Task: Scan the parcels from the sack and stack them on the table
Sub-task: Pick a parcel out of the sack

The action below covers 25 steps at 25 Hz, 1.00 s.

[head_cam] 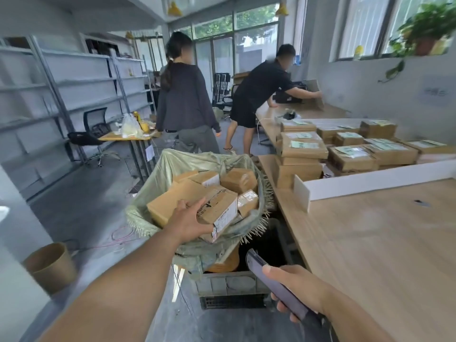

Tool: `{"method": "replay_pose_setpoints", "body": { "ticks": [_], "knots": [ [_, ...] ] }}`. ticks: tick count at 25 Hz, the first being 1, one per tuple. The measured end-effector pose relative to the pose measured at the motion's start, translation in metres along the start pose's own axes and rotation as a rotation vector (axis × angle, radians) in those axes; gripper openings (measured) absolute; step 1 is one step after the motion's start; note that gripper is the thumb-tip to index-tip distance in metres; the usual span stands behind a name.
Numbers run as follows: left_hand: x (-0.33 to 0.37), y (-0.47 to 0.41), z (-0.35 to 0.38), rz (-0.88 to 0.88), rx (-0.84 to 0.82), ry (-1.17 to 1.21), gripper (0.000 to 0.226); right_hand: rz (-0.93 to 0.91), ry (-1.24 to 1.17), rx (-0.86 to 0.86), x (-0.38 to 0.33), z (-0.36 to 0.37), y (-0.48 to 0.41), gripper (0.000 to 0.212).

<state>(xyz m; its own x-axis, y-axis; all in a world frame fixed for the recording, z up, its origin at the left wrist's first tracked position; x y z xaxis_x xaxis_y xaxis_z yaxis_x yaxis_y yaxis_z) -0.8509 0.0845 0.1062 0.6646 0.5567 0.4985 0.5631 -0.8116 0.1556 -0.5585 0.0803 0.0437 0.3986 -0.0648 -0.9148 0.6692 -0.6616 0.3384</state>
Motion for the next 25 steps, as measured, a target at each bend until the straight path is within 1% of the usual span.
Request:
{"method": "replay_pose_setpoints", "body": {
  "ticks": [4, 5, 8, 9, 11, 13, 14, 17, 18, 21, 22, 25],
  "knots": [
    [0.003, -0.068, -0.020, -0.024, 0.088, -0.008, 0.095, 0.014, 0.009, 0.019, -0.021, -0.007, -0.052, 0.078],
    [0.009, -0.087, -0.022, -0.030, 0.104, -0.009, 0.095, 0.022, 0.003, 0.034, -0.026, -0.011, -0.063, 0.080],
    [0.032, -0.139, -0.019, -0.034, 0.101, -0.021, 0.099, 0.049, 0.010, 0.088, -0.038, -0.027, -0.086, 0.068],
    [0.042, -0.155, -0.013, -0.021, 0.084, -0.061, 0.097, 0.051, 0.017, 0.111, -0.040, -0.034, -0.092, 0.068],
    [0.061, -0.174, -0.006, 0.025, 0.097, -0.127, 0.082, 0.048, 0.021, 0.170, -0.044, -0.048, -0.097, 0.083],
    [0.079, -0.187, -0.004, 0.100, 0.136, -0.113, 0.064, 0.074, -0.001, 0.246, -0.042, -0.058, -0.099, 0.101],
    [0.087, -0.193, -0.002, 0.143, 0.134, -0.088, 0.060, 0.089, -0.022, 0.280, -0.041, -0.059, -0.098, 0.106],
    [0.111, -0.196, 0.007, 0.292, 0.116, -0.013, 0.059, 0.080, -0.064, 0.372, -0.044, -0.063, -0.086, 0.117],
    [0.120, -0.191, 0.011, 0.348, 0.110, 0.001, 0.058, 0.072, -0.071, 0.390, -0.045, -0.063, -0.078, 0.112],
    [0.147, -0.161, 0.034, 0.451, 0.014, -0.001, 0.054, 0.093, -0.108, 0.459, -0.040, -0.062, -0.044, 0.073],
    [0.157, -0.147, 0.044, 0.483, -0.030, 0.003, 0.053, 0.104, -0.114, 0.484, -0.037, -0.062, -0.030, 0.065],
    [0.187, -0.093, 0.079, 0.599, -0.156, -0.018, 0.050, 0.129, -0.111, 0.548, -0.022, -0.059, 0.024, 0.053]
  ]
}}
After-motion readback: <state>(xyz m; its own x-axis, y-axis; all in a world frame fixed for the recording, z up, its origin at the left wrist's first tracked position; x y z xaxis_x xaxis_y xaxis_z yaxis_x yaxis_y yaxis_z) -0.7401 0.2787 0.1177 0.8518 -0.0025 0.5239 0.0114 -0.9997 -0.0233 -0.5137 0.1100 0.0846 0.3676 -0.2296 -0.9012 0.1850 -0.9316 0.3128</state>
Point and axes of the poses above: each hand's wrist, its own y-axis away from the middle knuckle, its own z-axis out of the palm, x = y × z, the point moved 8 cm from there along -y, towards the middle knuckle, and after that the axes turned 12 degrees about -z, right-handed, at the moved point
